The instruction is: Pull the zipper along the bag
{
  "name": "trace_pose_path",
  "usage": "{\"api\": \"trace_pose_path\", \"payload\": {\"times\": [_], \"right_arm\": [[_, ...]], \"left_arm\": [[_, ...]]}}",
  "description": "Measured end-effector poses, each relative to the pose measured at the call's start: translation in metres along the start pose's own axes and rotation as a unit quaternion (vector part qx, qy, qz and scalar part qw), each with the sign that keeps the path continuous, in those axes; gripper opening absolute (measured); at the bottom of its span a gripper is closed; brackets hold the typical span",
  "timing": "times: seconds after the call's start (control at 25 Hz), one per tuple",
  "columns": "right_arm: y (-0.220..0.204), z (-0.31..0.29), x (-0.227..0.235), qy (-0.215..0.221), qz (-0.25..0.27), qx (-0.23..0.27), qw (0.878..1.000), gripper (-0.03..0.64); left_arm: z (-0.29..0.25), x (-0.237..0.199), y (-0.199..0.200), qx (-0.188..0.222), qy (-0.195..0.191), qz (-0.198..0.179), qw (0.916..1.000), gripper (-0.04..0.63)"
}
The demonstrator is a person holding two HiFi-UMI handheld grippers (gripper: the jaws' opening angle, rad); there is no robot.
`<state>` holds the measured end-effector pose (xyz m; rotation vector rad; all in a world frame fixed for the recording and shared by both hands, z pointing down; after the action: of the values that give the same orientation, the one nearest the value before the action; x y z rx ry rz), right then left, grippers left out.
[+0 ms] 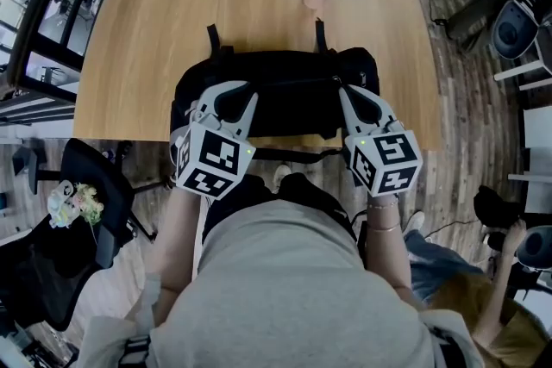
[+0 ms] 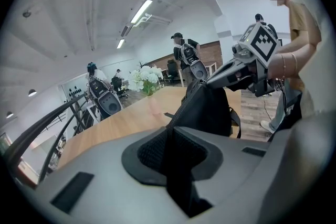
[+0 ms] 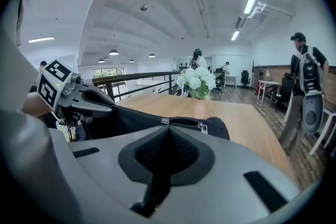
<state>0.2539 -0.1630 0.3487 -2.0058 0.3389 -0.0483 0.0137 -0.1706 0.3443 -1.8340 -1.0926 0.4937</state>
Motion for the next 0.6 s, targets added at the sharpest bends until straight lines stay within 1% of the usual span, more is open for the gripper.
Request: {"api": "trace_pose_path", "payload": {"times": [0.16, 0.32, 0.48, 0.6], "right_arm": [[0.0, 0.003, 0.01, -0.014, -0.002, 0.001, 1.0, 0.009], [-0.003, 0.006, 0.026, -0.038, -0.013, -0.001, 0.999, 0.008], [-0.004, 0.006, 0.036, -0.041, -0.012, -0.003, 0.999, 0.009], [-0.006, 0.005, 0.037, -0.042, -0.017, -0.002, 0.999, 0.009]], "left_arm": [[0.0, 0.0, 0.0, 0.002, 0.003, 0.003, 1.0, 0.054], [0.003, -0.002, 0.0, 0.006, 0.012, 0.009, 0.9999, 0.054], [0.003, -0.002, 0.002, 0.009, 0.016, 0.009, 0.9998, 0.054], [0.002, 0.0, 0.003, 0.007, 0.018, 0.015, 0.9997, 0.054]]}}
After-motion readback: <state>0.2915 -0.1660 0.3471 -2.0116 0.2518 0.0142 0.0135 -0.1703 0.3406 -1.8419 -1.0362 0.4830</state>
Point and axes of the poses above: the fingertips, and each gripper's own axes: z backward along the fingers, x to its right, y out of its top, the point moved 9 cm from there along z, backward along the fingers, and after that the axes turned 15 degrees about -y, right-handed, at the moved point
